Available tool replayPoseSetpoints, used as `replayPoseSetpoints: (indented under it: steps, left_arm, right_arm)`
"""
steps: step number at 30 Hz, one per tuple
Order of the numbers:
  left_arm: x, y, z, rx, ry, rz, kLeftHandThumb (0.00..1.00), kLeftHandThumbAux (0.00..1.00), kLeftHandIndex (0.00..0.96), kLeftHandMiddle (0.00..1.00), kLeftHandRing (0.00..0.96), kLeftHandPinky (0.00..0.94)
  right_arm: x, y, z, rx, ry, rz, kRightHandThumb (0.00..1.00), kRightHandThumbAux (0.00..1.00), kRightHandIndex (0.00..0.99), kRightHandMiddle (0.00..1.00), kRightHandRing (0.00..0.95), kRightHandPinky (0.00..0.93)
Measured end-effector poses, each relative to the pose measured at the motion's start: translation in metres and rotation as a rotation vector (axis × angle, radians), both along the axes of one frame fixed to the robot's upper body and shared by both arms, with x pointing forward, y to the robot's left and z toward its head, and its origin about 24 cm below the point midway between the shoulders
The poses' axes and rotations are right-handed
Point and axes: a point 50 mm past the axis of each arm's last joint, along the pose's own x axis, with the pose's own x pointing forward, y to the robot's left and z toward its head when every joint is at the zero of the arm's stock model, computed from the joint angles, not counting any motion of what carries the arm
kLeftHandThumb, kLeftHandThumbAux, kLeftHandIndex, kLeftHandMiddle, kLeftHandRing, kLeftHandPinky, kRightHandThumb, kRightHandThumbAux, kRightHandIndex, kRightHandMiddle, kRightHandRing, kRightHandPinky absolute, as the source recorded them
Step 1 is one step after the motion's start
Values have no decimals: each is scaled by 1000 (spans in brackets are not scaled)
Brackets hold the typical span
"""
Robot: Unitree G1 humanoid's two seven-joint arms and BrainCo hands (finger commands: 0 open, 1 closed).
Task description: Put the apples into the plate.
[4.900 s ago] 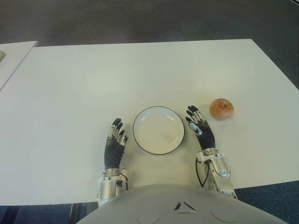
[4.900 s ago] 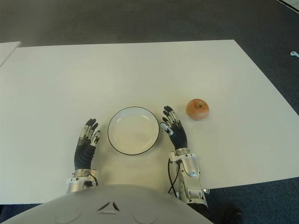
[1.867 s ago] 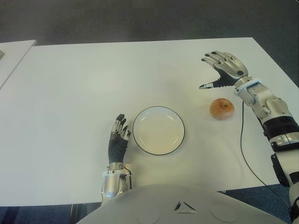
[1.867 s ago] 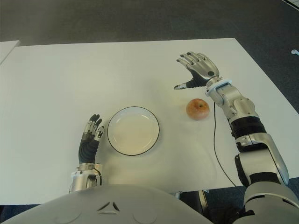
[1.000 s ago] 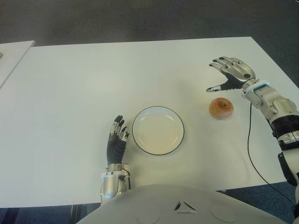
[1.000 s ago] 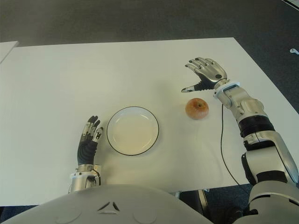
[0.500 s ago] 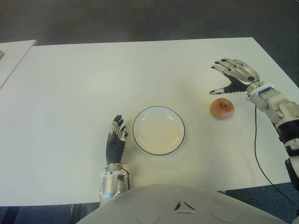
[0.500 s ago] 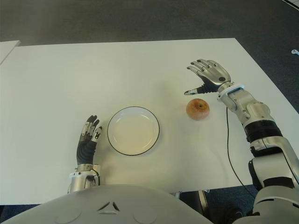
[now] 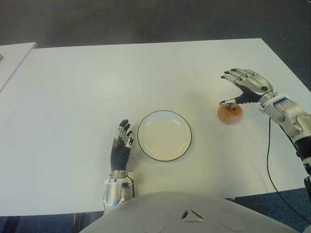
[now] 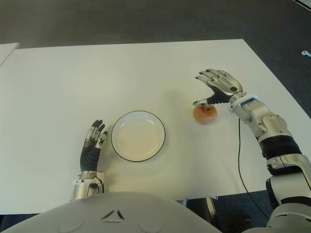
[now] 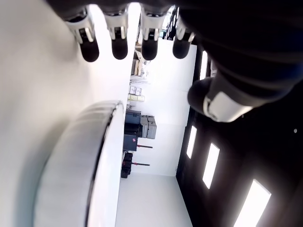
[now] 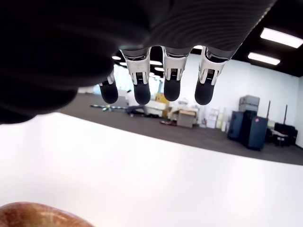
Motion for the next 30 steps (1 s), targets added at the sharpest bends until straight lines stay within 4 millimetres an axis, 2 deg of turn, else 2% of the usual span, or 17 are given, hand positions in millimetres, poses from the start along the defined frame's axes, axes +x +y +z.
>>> replayPoseSetpoints:
  steps: [12, 30]
  left_arm:
    - [-1, 3, -1, -5, -3, -2, 135, 504, 56, 2, 0, 4]
    - [0, 6, -3, 29, -19, -18, 104, 495, 40, 0, 0, 2]
  right_arm:
    - [-18, 2, -8, 41, 28, 14, 206, 228, 0, 0, 0, 0]
    - [-33, -1, -19, 68, 67, -9, 199, 223, 0, 0, 0, 0]
